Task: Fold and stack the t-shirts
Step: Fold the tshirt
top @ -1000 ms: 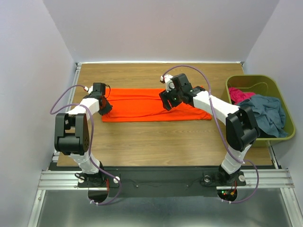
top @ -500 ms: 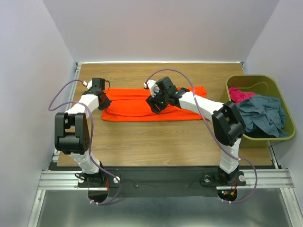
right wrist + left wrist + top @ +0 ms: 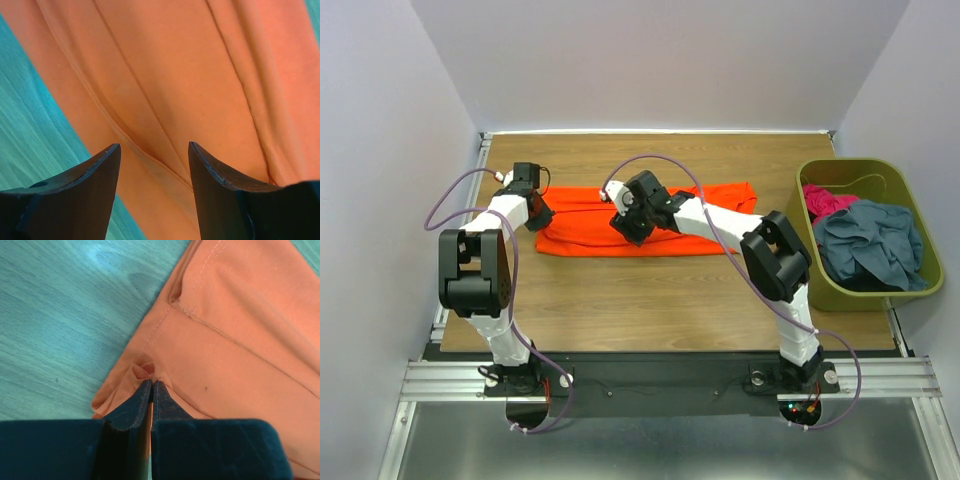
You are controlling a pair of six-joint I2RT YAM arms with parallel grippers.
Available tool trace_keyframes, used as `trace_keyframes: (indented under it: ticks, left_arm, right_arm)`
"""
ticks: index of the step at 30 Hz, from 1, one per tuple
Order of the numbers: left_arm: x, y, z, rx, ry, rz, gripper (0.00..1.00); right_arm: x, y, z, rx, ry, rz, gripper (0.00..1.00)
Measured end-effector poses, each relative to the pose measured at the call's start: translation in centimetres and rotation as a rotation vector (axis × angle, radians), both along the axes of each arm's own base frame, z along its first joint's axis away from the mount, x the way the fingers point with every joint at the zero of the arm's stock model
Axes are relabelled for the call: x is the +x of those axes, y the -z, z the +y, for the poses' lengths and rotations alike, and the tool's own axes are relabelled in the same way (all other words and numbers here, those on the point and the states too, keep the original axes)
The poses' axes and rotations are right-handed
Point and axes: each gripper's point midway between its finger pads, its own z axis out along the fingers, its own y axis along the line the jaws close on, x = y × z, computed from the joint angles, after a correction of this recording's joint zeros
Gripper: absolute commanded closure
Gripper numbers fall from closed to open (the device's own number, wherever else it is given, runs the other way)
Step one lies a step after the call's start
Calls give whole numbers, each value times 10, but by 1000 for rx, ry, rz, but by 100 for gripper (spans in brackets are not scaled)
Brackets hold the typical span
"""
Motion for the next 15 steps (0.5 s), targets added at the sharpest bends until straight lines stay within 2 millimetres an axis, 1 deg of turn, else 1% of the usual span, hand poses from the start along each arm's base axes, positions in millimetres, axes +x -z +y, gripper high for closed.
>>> trace_keyframes:
  ticks: [1, 2, 4, 6, 8, 12, 15]
  left_arm:
    - [0, 0, 0, -1, 0, -1, 89]
    - [0, 0, 0, -3, 1, 0, 89]
    - [0, 0, 0, -3, 0, 0, 89]
    - [0, 0, 1, -4, -2, 0, 89]
    - [0, 0, 1, -6, -2, 0, 89]
    - [0, 0, 1, -7, -3, 0, 89]
    - [0, 0, 1, -7, -3, 0, 89]
  right_arm:
    - [0, 4, 1, -9, -4, 0, 40]
    - [-1, 8, 1, -19, -10, 1, 43]
    - [-2, 12, 2, -28, -19, 1, 48]
    - [-2, 14, 3, -36, -27, -3, 49]
    - [-2, 15, 3, -39, -32, -6, 50]
    - [-3, 13, 7, -39, -49, -17, 55]
    - [-4, 11, 13, -33, -64, -22, 55]
